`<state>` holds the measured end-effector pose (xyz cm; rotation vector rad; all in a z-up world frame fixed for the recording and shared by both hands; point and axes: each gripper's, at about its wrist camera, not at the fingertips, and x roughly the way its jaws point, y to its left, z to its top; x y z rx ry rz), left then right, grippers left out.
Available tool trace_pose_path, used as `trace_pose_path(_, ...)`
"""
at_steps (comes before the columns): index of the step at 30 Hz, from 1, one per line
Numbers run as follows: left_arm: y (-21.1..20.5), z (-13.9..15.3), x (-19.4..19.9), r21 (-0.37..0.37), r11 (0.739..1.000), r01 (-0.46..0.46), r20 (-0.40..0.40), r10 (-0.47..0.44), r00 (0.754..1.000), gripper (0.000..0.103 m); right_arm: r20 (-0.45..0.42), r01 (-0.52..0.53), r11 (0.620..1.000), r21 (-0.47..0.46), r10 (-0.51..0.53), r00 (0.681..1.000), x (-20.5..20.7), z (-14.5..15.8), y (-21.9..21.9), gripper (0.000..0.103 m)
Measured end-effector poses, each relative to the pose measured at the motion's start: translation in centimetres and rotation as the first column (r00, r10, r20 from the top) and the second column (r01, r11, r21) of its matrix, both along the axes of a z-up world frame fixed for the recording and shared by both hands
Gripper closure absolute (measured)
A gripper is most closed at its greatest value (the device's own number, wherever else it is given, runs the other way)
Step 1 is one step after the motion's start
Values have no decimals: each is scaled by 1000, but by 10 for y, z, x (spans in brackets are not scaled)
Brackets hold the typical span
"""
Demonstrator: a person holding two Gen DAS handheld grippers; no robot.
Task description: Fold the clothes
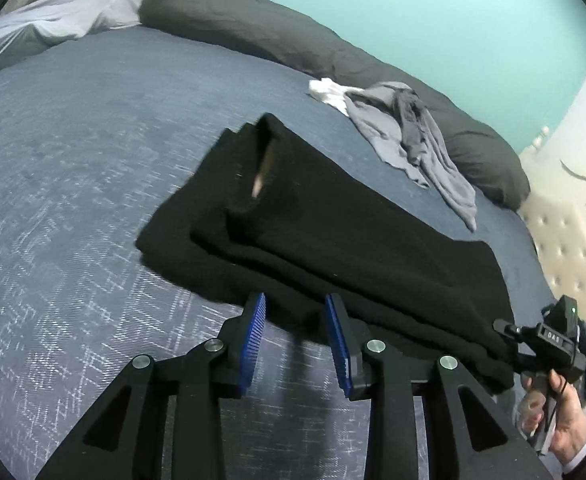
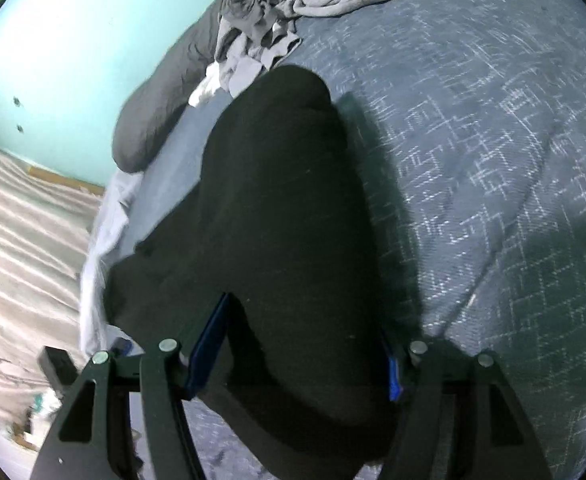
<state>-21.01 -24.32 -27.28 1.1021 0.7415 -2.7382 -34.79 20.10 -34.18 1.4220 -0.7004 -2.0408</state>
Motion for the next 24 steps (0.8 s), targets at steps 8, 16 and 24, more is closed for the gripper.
trace_pose_path(8, -9, -3, 6, -6, 998, -59, -13, 59, 998, 69, -46, 7, 1000, 11, -7, 999, 3, 20, -3, 80)
trace_pose_path(16, -15, 2, 13, 7, 996, -88, -38, 88, 995, 69, -155, -1, 999, 38, 7, 988, 6, 90, 9, 86)
trace_pose_path(24, -12, 3, 13, 31, 997, -70, -43, 71, 997, 69, -224, 23, 992, 121, 5, 975, 6, 138, 65, 87)
